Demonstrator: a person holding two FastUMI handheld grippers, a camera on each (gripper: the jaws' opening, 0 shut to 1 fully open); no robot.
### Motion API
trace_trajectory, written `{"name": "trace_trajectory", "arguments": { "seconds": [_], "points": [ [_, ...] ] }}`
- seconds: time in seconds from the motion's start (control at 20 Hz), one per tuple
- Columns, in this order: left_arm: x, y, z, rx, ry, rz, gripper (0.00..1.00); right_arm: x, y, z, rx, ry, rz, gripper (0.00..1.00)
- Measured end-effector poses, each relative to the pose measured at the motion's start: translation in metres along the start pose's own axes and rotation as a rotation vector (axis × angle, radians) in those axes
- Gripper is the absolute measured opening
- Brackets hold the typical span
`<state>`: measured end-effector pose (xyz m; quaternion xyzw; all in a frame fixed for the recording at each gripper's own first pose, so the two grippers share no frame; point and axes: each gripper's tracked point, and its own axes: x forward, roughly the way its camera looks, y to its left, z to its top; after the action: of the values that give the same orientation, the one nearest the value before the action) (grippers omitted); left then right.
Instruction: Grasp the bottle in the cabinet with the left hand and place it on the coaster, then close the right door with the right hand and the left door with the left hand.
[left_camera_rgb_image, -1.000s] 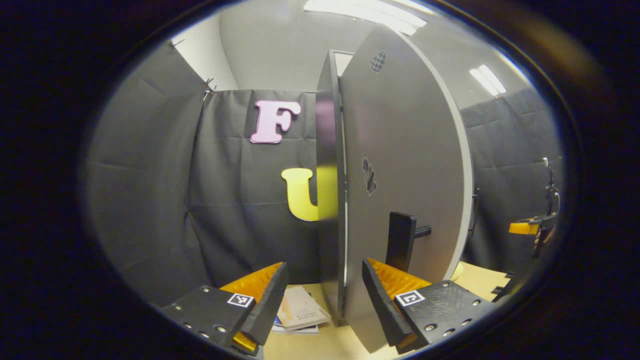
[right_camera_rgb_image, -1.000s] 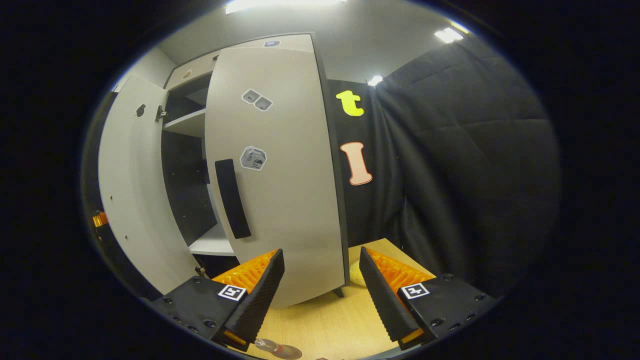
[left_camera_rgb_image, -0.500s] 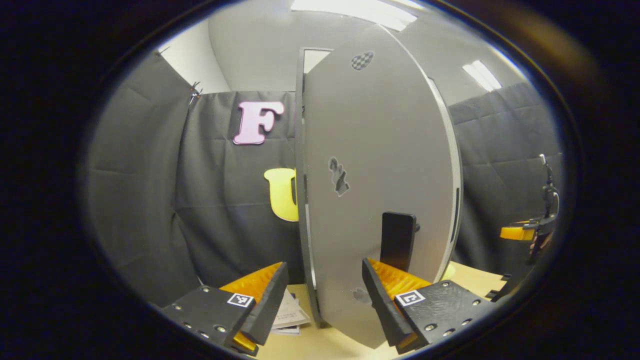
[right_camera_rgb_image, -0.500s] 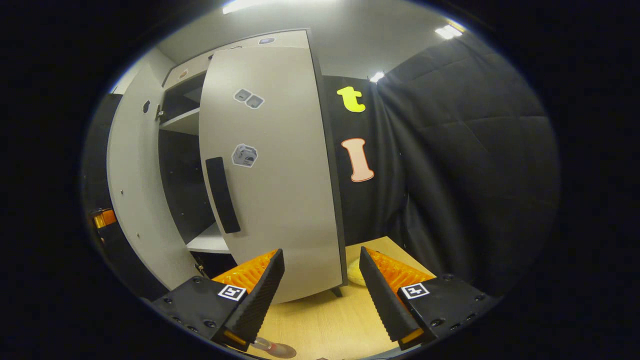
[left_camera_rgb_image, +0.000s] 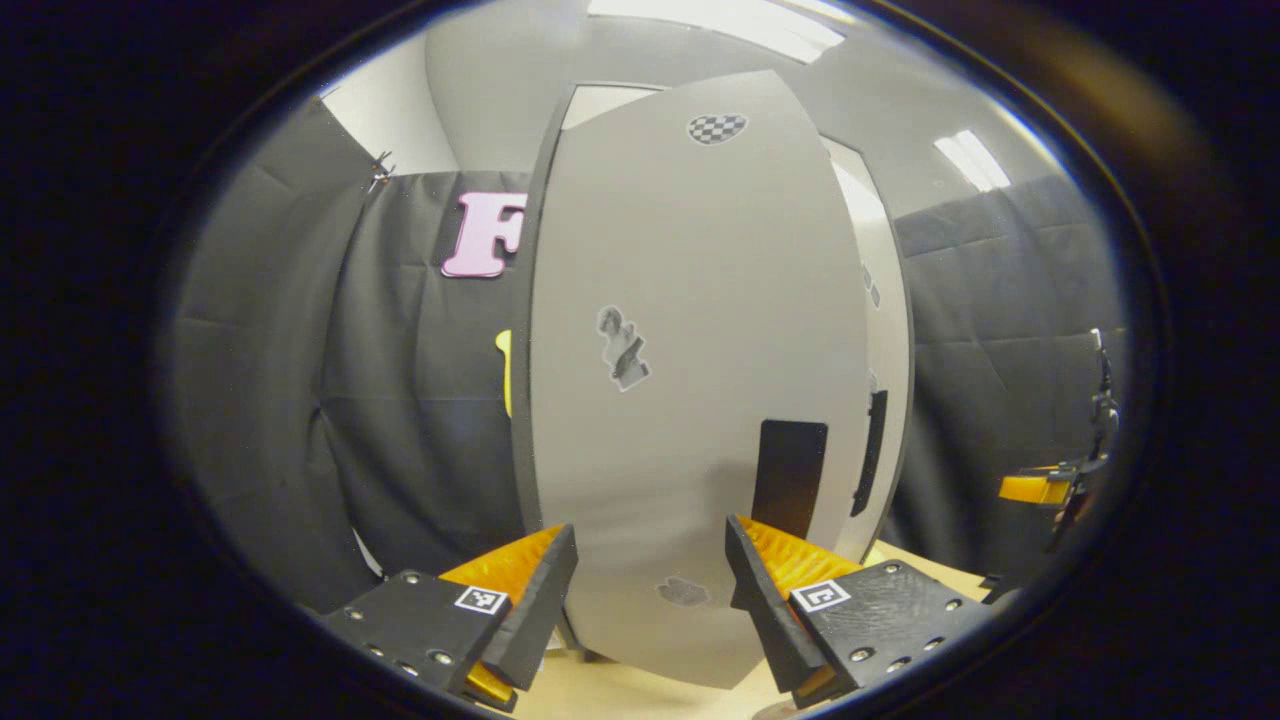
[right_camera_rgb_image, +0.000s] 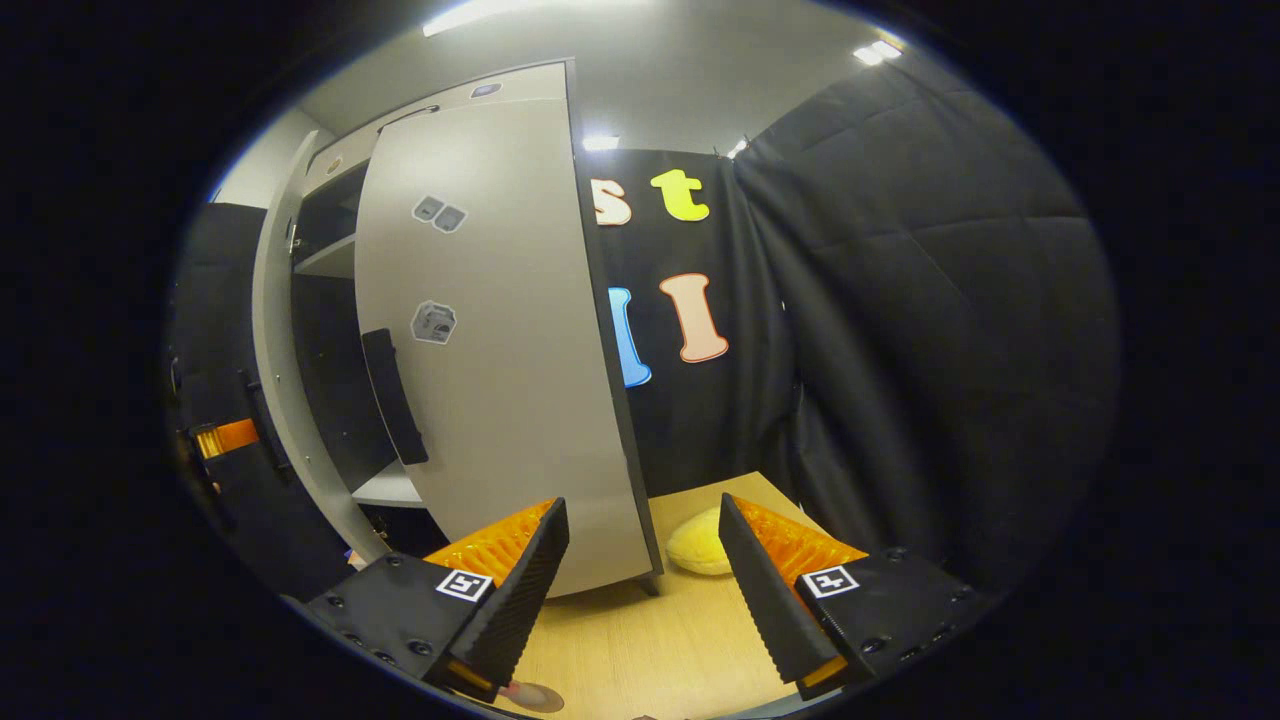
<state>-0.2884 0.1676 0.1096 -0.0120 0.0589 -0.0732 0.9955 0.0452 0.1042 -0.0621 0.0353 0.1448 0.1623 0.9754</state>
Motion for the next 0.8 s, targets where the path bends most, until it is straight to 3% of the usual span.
{"name": "trace_trajectory", "arguments": {
  "seconds": [0.05,0.1,0.15,0.3,0.35,0.45,0.55,0.65,0.7,0.8],
  "points": [
    [0.001,-0.006,0.002,0.007,0.004,0.005,0.87,-0.001,-0.006,0.002,0.004,-0.002,-0.001,0.96],
    [-0.001,-0.012,-0.001,0.017,0.008,0.017,0.94,-0.001,-0.012,0.002,0.008,-0.004,-0.002,0.96],
    [-0.004,-0.015,-0.001,0.026,0.013,0.032,0.87,-0.001,-0.019,0.003,0.012,-0.007,-0.003,0.96],
    [-0.014,-0.021,-0.004,0.015,0.014,0.076,0.87,0.002,-0.034,0.004,0.013,-0.009,-0.004,0.96],
    [-0.019,-0.019,-0.004,-0.001,0.007,0.096,0.94,0.002,-0.038,0.004,0.005,-0.009,0.000,0.96],
    [-0.038,-0.018,-0.005,-0.044,-0.014,0.134,0.80,0.001,-0.041,0.004,-0.025,-0.014,0.018,0.96],
    [-0.055,-0.022,-0.003,-0.087,-0.037,0.161,0.89,0.002,-0.043,0.004,-0.051,-0.010,0.050,0.96],
    [-0.076,-0.022,0.002,-0.106,-0.065,0.196,0.87,0.006,-0.042,0.006,-0.072,-0.011,0.085,0.96],
    [-0.089,-0.023,0.003,-0.107,-0.078,0.220,0.94,0.010,-0.042,0.007,-0.087,-0.018,0.096,0.96],
    [-0.113,-0.027,0.009,-0.101,-0.102,0.278,0.94,0.015,-0.039,0.017,-0.120,-0.047,0.124,0.96]
  ]
}}
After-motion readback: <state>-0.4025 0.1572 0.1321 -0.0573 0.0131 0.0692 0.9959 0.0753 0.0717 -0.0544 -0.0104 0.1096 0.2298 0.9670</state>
